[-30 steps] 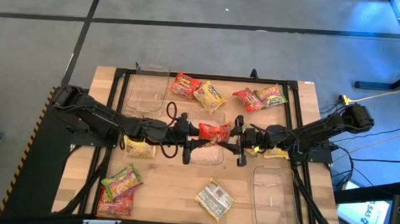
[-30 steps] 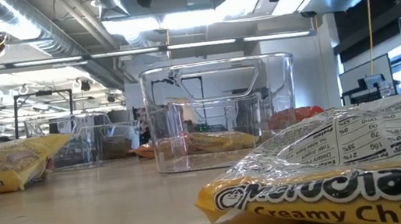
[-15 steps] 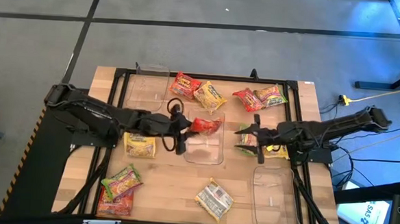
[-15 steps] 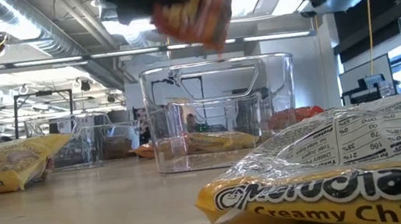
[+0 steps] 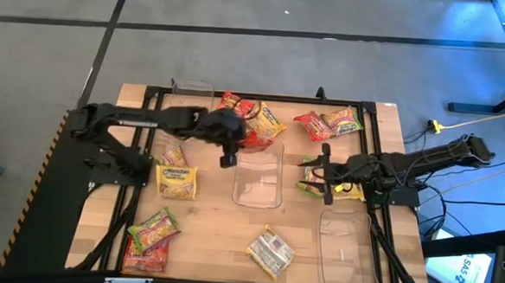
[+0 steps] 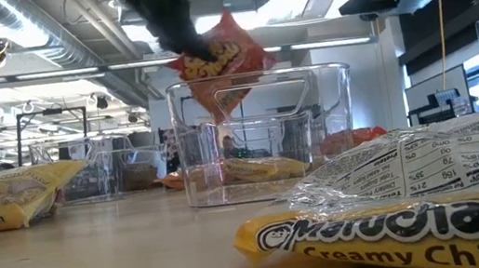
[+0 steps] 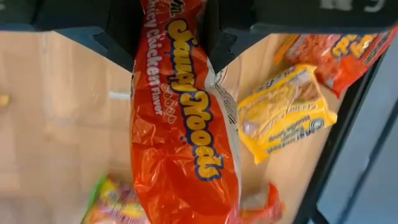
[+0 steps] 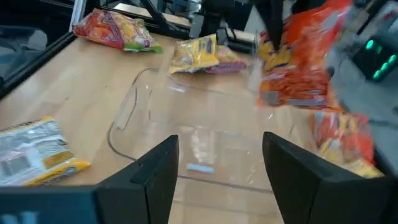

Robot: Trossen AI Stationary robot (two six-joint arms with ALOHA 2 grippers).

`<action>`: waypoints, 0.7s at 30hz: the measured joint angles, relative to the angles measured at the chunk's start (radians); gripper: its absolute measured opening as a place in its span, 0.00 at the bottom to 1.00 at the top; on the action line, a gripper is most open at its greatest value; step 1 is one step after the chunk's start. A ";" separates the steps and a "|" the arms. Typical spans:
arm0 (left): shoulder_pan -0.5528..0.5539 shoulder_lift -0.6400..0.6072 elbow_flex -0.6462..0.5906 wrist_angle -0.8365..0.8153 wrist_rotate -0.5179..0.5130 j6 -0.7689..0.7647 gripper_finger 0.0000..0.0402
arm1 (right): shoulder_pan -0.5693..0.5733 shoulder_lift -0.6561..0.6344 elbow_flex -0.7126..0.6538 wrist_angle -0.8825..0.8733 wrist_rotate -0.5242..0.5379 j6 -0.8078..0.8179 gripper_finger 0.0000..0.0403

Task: Sort Maruchan noodles
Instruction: Put the bottom right orange noodle pack into the middle transparent bin

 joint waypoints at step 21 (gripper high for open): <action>0.042 0.473 0.500 -0.430 0.167 0.125 0.29 | 0.001 0.009 -0.001 -0.176 -0.071 0.338 0.52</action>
